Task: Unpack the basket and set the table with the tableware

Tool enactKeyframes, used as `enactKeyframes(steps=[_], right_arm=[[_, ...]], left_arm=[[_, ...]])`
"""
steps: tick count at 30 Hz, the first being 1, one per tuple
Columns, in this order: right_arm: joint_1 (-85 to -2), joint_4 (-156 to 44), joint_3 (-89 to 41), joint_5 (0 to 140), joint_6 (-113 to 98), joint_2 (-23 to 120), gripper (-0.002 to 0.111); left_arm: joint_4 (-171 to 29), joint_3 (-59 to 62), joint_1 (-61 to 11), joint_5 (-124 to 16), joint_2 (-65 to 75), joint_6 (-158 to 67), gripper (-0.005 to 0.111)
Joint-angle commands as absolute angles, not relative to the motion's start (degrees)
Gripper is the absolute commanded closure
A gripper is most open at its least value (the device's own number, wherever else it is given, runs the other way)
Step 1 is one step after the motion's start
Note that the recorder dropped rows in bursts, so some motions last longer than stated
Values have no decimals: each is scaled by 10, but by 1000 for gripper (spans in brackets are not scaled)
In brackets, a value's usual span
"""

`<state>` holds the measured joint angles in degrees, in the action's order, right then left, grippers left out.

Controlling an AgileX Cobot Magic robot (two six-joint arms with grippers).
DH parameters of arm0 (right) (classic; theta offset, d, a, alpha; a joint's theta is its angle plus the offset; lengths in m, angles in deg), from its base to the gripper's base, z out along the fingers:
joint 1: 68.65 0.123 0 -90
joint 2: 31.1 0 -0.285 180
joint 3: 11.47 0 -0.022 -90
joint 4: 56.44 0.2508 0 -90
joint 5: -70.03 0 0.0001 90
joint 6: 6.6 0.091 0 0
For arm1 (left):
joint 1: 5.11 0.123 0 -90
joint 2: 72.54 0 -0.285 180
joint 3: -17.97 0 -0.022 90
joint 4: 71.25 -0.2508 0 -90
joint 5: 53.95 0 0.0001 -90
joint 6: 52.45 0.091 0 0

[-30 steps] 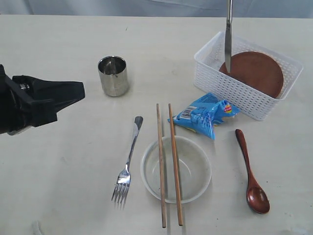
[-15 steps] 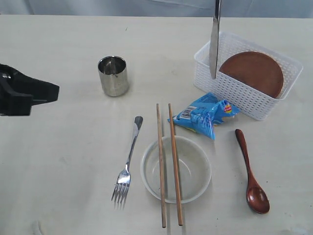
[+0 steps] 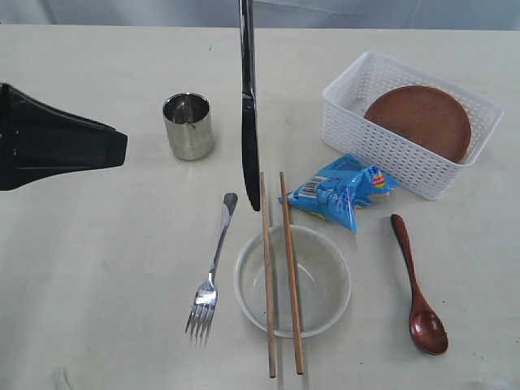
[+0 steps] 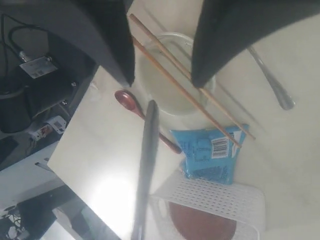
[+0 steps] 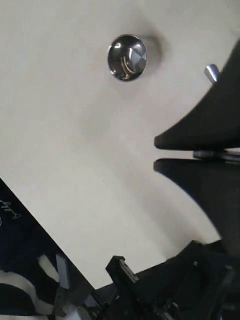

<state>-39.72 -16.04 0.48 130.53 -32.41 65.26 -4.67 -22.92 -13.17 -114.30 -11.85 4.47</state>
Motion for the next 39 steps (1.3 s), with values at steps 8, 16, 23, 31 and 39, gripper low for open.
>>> enactKeyframes(steps=[8,16,23,31,39], right_arm=[[-397,-78,-75,1286,-371,649,109],[-397,-31,-75,1294,-392,649,109],[-391,5,-76,1318,-418,664,109],[-357,4,-78,1295,-424,677,109],[-354,9,-78,1287,-424,677,109]], left_arm=[[-47,-228,-130,-1112,-118,62,58],[-16,-228,-155,-1114,-118,61,58],[-5,-228,-173,-1087,-105,61,58],[100,-228,-173,-1115,-53,97,58],[137,-228,-175,-1139,-4,154,58]])
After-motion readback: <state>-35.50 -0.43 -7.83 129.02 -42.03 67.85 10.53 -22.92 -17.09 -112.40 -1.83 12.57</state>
